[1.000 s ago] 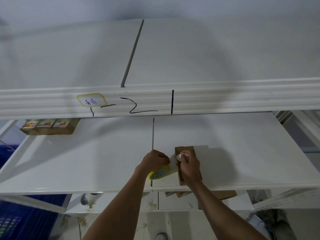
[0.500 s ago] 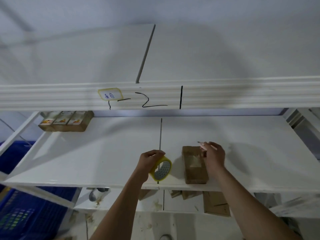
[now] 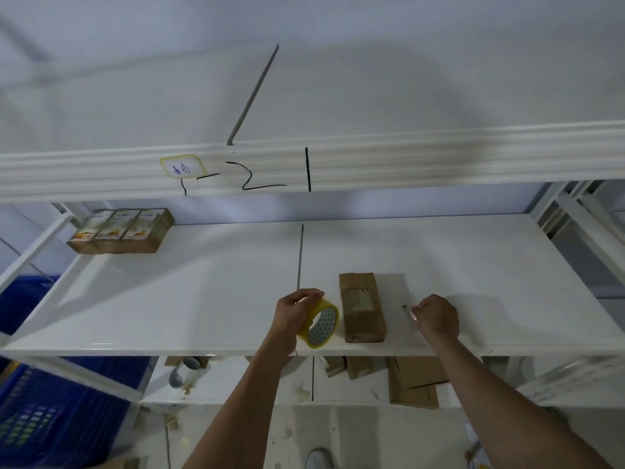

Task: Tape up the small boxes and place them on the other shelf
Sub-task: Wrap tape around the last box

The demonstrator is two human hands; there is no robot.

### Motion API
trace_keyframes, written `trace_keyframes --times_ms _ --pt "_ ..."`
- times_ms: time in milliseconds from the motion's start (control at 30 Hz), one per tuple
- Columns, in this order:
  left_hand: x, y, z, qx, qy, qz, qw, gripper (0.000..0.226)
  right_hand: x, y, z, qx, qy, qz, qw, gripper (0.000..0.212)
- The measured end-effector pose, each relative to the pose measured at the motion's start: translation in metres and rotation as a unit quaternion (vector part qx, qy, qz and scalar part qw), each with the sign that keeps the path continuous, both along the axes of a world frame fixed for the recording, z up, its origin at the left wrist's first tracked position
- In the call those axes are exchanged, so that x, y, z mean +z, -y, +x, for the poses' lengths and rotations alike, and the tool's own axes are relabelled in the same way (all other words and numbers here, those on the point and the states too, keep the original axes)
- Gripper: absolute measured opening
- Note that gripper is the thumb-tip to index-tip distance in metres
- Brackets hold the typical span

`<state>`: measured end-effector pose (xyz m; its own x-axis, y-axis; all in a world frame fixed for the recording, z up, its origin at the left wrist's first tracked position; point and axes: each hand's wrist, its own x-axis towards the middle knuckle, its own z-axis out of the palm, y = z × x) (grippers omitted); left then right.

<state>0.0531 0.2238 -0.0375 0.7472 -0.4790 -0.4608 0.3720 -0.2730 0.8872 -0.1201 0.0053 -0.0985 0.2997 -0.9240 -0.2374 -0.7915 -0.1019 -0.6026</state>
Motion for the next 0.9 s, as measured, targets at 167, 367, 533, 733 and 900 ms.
trace_keyframes --times_ms 167,367,533,733,900 --pt "0.006 -0.002 -0.014 0.007 0.023 -0.004 1.000 0.013 0.041 -0.020 0.023 0.074 -0.091 -0.131 0.984 0.037" --pt "0.012 -0.006 -0.028 0.003 0.061 -0.022 0.998 0.013 0.100 -0.082 0.063 0.320 0.091 0.106 0.937 0.032" --pt "0.015 -0.016 -0.028 -0.001 0.093 -0.020 0.995 0.012 0.099 -0.097 0.069 0.331 0.097 0.104 0.933 0.023" --pt "0.011 -0.029 -0.017 -0.023 0.120 -0.009 0.992 0.013 0.101 -0.114 0.079 0.296 0.106 0.083 0.946 0.012" --pt "0.007 -0.051 0.008 -0.132 0.080 0.019 0.988 0.056 0.111 -0.124 0.094 0.275 0.058 0.051 0.958 0.012"
